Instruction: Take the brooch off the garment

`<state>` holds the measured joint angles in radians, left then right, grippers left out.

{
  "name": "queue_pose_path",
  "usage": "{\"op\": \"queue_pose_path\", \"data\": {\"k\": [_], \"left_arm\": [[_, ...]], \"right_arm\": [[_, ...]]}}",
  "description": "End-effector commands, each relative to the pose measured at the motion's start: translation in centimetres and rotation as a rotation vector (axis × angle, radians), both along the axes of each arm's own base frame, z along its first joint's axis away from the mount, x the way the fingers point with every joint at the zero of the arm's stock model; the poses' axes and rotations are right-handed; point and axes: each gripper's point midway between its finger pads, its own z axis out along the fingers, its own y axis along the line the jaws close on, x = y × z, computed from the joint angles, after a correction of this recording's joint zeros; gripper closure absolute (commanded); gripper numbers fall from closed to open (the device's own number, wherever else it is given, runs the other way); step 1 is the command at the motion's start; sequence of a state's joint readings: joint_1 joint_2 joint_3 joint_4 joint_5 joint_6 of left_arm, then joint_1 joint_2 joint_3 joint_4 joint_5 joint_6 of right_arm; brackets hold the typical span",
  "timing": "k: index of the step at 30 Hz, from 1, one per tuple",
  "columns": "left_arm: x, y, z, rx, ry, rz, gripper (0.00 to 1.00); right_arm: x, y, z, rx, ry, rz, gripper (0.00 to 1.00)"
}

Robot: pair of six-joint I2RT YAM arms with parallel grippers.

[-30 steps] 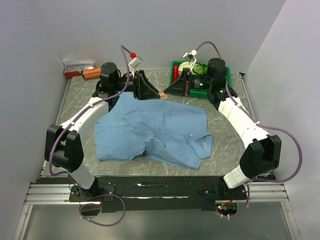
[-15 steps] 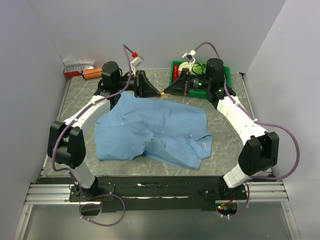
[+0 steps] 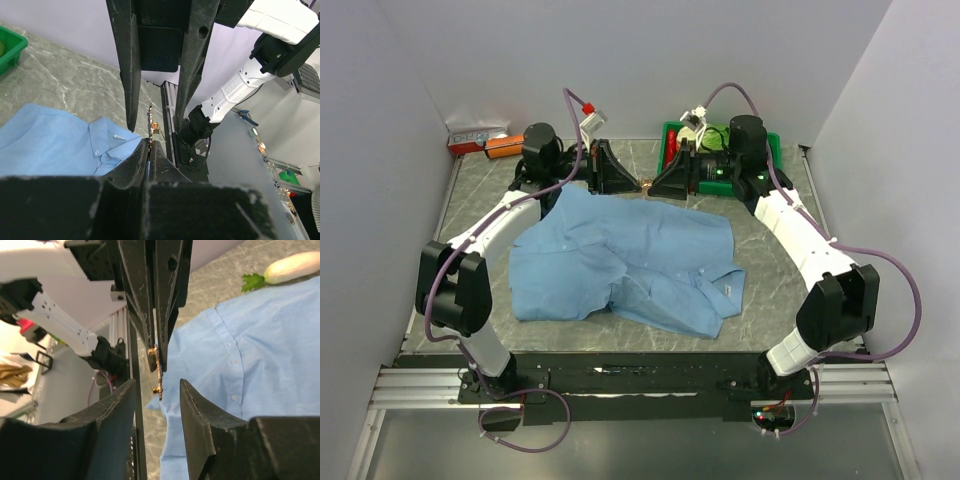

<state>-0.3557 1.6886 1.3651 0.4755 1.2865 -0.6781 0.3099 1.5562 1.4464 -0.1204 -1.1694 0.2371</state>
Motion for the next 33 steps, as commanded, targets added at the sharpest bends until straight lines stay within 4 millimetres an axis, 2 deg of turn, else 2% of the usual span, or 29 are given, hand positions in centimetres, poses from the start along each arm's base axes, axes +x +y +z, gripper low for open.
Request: {"op": "queue_pose_path", "data": {"k": [1, 8, 13, 22, 33], "left_arm": [[-0.7, 0.4, 0.8, -0.023, -0.061, -0.017, 0.99], [-1.1, 0.4, -0.2, -0.025, -0.037, -0.023, 0.99], [-1.1, 0.3, -0.1, -0.018, -0.042, -0.020, 0.99], [-1.3, 0.4, -0.4, -0.006, -0.035, -0.014, 0.99], [-1.4, 0.2, -0.3, -0.005, -0.033, -0.021, 0.99]], "right_arm": [[-1.0, 0.1, 1.1, -0.026, -0.115, 0.040, 0.52], [-1.5, 0.8, 0.7, -0.031, -0.094, 0.042, 0.63], [-1.3, 1.0, 0.5, -0.028, -0.079, 0.036, 0.69], [-1.6, 1.3, 0.1, -0.052, -0.107, 0.040, 0.69], [-1.2, 1.4, -0.6, -0.099, -0.129, -0.005, 0.77]]}}
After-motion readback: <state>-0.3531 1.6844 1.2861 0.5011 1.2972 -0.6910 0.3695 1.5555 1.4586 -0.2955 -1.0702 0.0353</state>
